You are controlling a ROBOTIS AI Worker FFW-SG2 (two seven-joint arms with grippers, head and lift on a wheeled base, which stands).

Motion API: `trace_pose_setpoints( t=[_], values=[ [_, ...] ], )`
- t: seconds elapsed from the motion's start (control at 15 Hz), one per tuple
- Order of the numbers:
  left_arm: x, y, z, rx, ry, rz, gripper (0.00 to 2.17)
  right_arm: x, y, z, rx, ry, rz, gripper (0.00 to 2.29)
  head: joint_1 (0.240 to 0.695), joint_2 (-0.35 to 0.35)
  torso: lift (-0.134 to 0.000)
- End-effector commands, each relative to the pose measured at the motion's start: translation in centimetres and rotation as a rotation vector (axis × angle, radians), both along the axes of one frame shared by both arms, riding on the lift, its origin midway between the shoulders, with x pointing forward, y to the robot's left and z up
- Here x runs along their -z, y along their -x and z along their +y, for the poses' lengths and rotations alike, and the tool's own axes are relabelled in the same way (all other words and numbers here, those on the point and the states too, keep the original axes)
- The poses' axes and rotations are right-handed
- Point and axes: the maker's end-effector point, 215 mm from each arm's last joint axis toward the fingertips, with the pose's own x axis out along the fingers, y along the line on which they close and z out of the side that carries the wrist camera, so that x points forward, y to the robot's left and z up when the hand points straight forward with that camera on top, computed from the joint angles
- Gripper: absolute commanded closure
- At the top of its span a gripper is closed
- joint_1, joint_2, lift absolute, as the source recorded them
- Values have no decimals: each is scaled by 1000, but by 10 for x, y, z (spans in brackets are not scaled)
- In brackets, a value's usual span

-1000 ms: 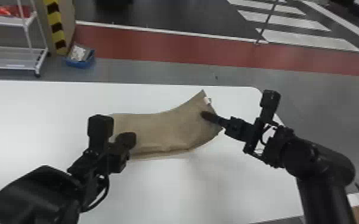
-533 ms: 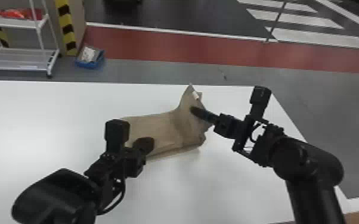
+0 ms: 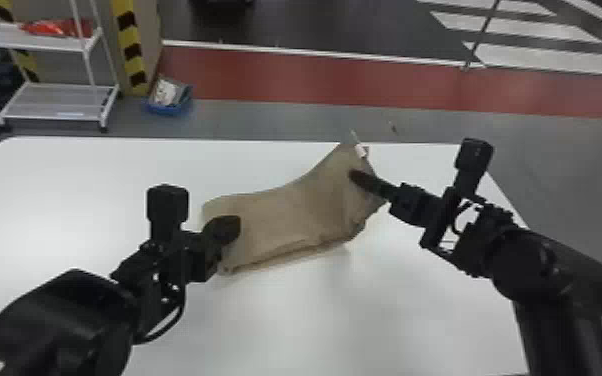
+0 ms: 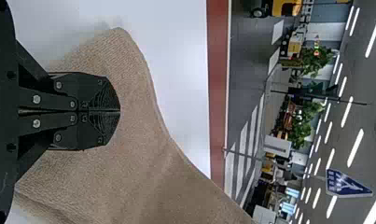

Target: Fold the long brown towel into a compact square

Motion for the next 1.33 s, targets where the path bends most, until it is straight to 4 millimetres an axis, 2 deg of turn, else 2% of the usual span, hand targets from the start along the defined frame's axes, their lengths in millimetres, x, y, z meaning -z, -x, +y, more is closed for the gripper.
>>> trace_pose_setpoints(
  t=[0.0, 0.13, 0.27, 0.47, 0.67, 0.87, 1.27],
  values=[
    [16, 4, 2, 15, -15, 23, 2061, -1, 0, 6, -10, -1, -4, 1301, 695, -160, -120],
    [25, 5, 1, 18, -13, 40, 2061, -3, 0, 17, -31, -9, -2, 1301, 695, -155, -120],
    [26, 9, -6, 35, -8, 45, 2061, -7, 2, 37, -68, -37, 3, 1301, 695, -147, -120],
    [29, 15, -19, 55, 0, 54, 2061, -7, 9, 76, -147, -37, 36, 1301, 695, -133, -120],
    [27, 18, -28, 68, 8, 54, 2061, 2, 13, 101, -190, 5, 58, 1301, 695, -109, -120],
    [27, 19, -32, 72, 13, 55, 2061, 26, 19, 117, -215, 35, 117, 1301, 695, -93, -120],
    [27, 20, -33, 74, 14, 56, 2061, 38, 35, 154, -281, 34, 162, 1301, 695, -62, -120]
  ],
)
